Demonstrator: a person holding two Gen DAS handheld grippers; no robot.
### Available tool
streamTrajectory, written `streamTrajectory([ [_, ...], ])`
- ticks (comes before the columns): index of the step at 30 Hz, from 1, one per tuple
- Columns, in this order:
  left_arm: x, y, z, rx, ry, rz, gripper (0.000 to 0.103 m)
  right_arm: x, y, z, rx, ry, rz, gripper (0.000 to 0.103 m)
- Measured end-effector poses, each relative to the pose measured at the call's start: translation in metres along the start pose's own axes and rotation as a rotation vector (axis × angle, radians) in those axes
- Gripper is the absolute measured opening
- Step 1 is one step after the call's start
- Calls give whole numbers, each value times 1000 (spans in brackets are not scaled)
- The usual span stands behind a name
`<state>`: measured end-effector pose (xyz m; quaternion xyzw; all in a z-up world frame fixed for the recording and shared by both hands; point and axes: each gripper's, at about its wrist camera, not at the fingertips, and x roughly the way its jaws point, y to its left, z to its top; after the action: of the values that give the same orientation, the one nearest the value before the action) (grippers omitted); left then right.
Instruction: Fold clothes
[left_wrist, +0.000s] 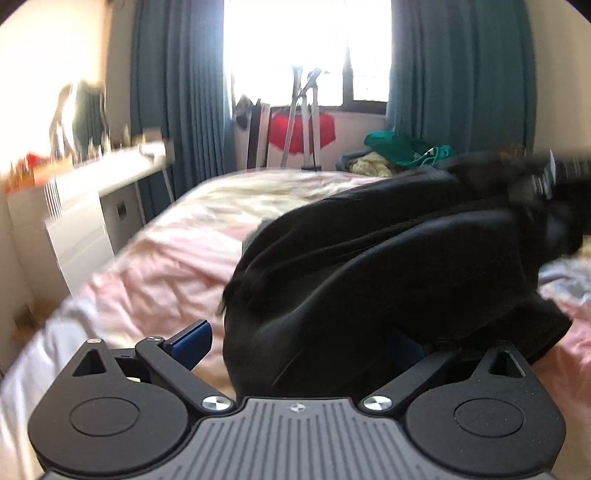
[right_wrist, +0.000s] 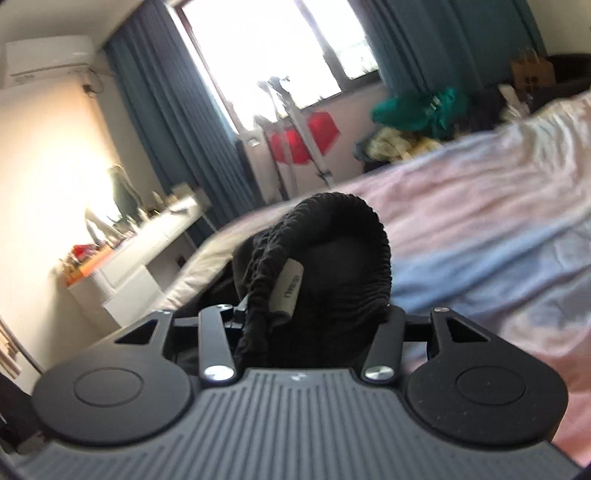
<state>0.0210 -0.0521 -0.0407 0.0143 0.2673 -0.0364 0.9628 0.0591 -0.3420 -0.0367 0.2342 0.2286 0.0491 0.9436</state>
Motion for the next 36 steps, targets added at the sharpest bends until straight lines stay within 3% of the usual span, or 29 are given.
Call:
streamTrajectory([
  [3,8,9,0,-53,49,-26,101,23,-25,-17,72,117,-69,54],
  [8,7,10,-7,-52,60,-18,102,24,-20,-21,36,106,-74,56],
  [13,-1,3,-10,-5,42,14,101,19,-33,-24,133,126,-50,67],
  [14,-2,-1,-10,13,35,22,99,18,-34,-26,139,133,-61,72],
  [15,-3,-4,-10,29,29,30,99,18,-34,-27,141,140,-75,84],
  [17,-5,-7,-11,51,22,43,99,20,-40,-30,186,175,-81,94],
  [22,-7,-3,-9,29,34,29,98,35,-66,-41,412,281,55,93],
  [29,-10,15,-1,-50,82,-50,98,44,-60,-44,377,298,90,94],
  [33,-26,38,8,-153,80,-159,102,35,-45,-38,294,289,53,68],
  [36,-34,53,14,-238,60,-235,103,28,-31,-33,243,265,16,61],
])
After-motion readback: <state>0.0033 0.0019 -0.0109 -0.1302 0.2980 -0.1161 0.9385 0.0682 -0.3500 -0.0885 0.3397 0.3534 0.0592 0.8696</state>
